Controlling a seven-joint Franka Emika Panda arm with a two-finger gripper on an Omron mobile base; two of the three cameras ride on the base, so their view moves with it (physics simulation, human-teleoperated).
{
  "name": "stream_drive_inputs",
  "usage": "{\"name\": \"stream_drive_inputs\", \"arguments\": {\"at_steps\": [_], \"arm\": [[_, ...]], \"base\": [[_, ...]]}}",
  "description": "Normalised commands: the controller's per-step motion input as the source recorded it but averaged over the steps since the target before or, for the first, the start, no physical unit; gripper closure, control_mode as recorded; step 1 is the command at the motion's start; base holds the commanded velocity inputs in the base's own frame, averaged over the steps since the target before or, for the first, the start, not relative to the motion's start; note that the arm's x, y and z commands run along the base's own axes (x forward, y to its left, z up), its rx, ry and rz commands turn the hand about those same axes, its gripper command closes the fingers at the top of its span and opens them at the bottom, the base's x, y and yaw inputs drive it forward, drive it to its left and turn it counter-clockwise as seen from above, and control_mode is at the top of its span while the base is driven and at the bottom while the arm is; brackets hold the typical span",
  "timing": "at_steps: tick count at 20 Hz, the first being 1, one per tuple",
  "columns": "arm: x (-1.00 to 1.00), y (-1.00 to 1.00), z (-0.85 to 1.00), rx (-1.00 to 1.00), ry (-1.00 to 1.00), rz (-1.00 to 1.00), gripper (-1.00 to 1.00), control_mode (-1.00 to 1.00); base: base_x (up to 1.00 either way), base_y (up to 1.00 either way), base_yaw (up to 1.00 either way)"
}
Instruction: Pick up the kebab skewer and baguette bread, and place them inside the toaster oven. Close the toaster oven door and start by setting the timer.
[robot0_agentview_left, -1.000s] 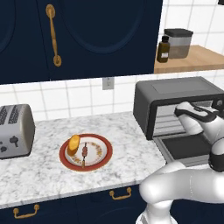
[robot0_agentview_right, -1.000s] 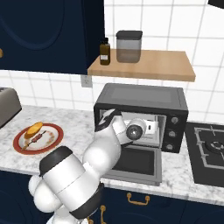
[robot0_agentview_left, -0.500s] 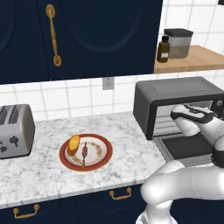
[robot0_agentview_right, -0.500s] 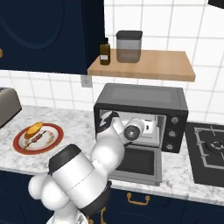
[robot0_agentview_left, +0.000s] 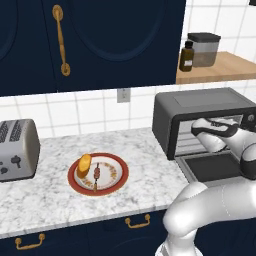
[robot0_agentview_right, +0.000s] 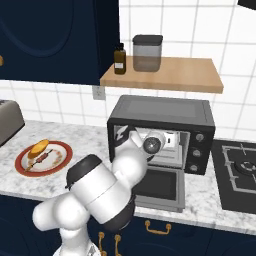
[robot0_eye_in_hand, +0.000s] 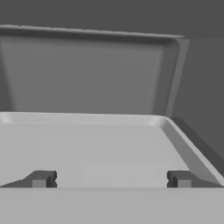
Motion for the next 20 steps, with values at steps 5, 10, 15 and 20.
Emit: {"name": "stream_drive_inputs", "arguments": {"at_steps": [5,10,15,20], "arm": [[0.03,0.00,-0.17,0.00,0.00,0.00,-1.00,-1.00],[-0.04,0.00,-0.20,0.00,0.03,0.00,-1.00,-1.00],[-0.45,-0.02,-0.50,0.01,0.02,0.00,-1.00,-1.00],[-0.85,-0.10,-0.72,0.02,0.00,0.00,-1.00,-1.00]], "base": [[0.00,0.00,0.00],[0.00,0.00,0.00],[0.00,0.00,0.00],[0.00,0.00,0.00]]}}
